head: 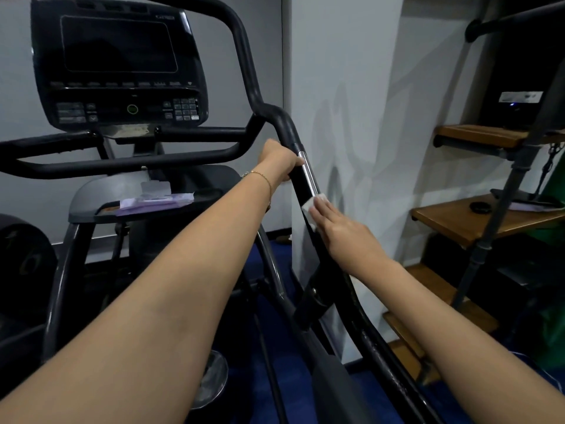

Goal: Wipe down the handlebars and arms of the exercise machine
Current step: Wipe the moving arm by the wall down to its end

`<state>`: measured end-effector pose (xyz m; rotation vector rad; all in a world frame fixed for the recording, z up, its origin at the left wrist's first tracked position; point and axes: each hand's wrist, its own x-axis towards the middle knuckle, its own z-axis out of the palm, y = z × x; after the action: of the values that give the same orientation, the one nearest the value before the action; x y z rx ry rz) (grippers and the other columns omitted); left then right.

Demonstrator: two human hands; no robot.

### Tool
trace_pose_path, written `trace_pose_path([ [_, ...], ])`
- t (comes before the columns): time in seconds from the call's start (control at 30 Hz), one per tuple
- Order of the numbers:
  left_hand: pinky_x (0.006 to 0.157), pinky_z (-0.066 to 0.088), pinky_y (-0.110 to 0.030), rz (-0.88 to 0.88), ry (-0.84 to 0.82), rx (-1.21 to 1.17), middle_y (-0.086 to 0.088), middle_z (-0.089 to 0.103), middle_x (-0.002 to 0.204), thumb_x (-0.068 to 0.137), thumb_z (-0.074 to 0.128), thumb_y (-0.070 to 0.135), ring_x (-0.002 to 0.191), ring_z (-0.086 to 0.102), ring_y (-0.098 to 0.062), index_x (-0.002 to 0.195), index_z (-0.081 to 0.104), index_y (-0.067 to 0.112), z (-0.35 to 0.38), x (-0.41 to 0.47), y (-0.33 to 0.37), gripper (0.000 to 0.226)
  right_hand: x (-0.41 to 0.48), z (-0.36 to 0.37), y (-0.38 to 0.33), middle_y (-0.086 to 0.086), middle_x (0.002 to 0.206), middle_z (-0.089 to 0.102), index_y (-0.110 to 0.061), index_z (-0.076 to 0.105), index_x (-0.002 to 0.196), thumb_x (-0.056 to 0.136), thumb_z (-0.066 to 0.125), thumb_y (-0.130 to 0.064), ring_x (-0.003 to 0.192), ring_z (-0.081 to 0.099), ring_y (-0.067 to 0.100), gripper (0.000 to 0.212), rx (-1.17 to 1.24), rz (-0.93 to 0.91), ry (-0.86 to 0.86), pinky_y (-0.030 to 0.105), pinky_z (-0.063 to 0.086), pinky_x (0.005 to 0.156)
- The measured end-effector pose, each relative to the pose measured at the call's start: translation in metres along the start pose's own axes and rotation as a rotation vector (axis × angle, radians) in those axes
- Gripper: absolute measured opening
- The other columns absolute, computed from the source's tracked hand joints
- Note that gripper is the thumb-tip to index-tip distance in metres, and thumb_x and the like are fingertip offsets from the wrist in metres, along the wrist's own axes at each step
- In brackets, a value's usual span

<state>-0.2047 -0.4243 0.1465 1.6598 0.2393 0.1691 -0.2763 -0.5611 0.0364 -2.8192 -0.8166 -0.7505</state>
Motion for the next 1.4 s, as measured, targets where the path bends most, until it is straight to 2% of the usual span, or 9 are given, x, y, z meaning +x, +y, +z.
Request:
trace_pose_path([
  [0.1,0.079,0.051,-0.032,0.002,0.028,0.047,-0.006,0.053,0.079,0.084,0.066,0.000,0.088,0.057,-0.024,0.072,0.034,0.014,-0.001,0.000,0.000,0.037,0.014,-0.002,-0.001,0.005,0.157,0.009,-0.009,0.020,0.147,0.100,0.035,-0.009,0.144,0.009,0.015,0.050,0.000,-0.011,0.021,0.033,0.042,0.097],
  [0.23,0.083,0.051,-0.033,0.057,0.039,0.106,-0.005,0.051,0.074,0.084,0.068,0.005,0.088,0.060,-0.026,0.070,0.034,0.015,-0.001,0.002,-0.005,0.037,-0.022,0.017,0.011,0.015,0.141,0.044,0.002,0.051,0.129,0.071,0.071,0.004,0.129,0.043,0.031,0.061,-0.047,-0.185,0.094,0.037,0.059,0.064],
  [0.37,0.082,0.049,-0.032,0.062,0.039,0.104,-0.005,0.054,0.076,0.084,0.067,0.005,0.089,0.059,-0.025,0.074,0.038,0.012,-0.001,0.004,-0.008,0.032,-0.025,0.016,0.016,0.011,0.137,0.050,-0.001,0.056,0.126,0.074,0.071,0.000,0.125,0.049,0.028,0.054,-0.069,-0.256,0.138,0.037,0.058,0.072],
  [0.47,0.085,0.053,-0.036,0.098,0.050,0.160,-0.009,0.063,0.098,0.083,0.070,0.012,0.093,0.063,-0.027,0.105,0.047,0.009,-0.003,0.002,-0.009,0.032,0.010,0.011,0.012,0.014,0.131,0.054,0.000,0.059,0.121,0.075,0.070,0.000,0.121,0.053,0.029,0.048,-0.112,-0.237,0.178,0.032,0.057,0.063],
  [0.67,0.089,0.052,-0.042,0.115,0.011,0.185,-0.010,0.061,0.110,0.082,0.071,0.014,0.097,0.064,-0.028,0.114,0.045,0.012,-0.006,0.007,-0.013,0.042,-0.015,0.016,0.018,0.016,0.119,0.063,-0.001,0.069,0.107,0.077,0.050,-0.010,0.118,0.056,0.031,0.036,-0.426,-0.581,0.080,0.040,0.044,0.098],
  [0.97,0.087,0.053,-0.036,0.122,0.043,0.278,-0.009,0.069,0.096,0.079,0.074,0.022,0.088,0.066,-0.021,0.098,0.058,0.005,-0.010,0.018,-0.004,0.030,0.072,-0.018,0.008,0.016,0.090,0.072,0.000,0.075,0.075,0.052,0.089,-0.012,0.093,0.069,0.030,0.030,-0.495,-0.605,-0.001,0.039,0.057,0.075],
  [1.13,0.060,0.049,-0.026,0.189,0.071,0.353,0.001,0.056,0.070,0.078,0.074,0.033,0.065,0.058,-0.014,0.080,0.050,0.011,-0.010,0.028,-0.007,0.033,0.030,-0.008,0.026,0.015,0.108,0.068,-0.003,0.074,0.093,0.082,0.045,-0.015,0.109,0.062,0.029,0.033,-0.447,-0.780,-0.098,0.040,0.050,0.093],
  [1.3,0.091,0.050,-0.034,0.043,-0.018,0.154,-0.010,0.068,0.106,0.084,0.068,0.024,0.097,0.065,-0.022,0.085,0.049,0.007,-0.009,0.029,-0.005,0.026,0.059,-0.013,0.029,0.016,0.136,0.050,0.000,0.058,0.123,0.089,0.052,-0.006,0.133,0.038,0.031,0.035,-0.445,-0.568,-0.130,0.044,0.039,0.106],
  [1.4,0.087,0.050,-0.036,0.121,-0.040,0.173,-0.006,0.065,0.099,0.088,0.063,0.023,0.090,0.062,-0.022,0.085,0.047,0.014,-0.010,0.023,-0.011,0.018,0.039,-0.005,0.019,0.016,0.124,0.060,0.001,0.067,0.109,0.084,0.037,-0.006,0.123,0.051,0.032,0.040,-0.454,-0.553,-0.068,0.041,0.041,0.102],
])
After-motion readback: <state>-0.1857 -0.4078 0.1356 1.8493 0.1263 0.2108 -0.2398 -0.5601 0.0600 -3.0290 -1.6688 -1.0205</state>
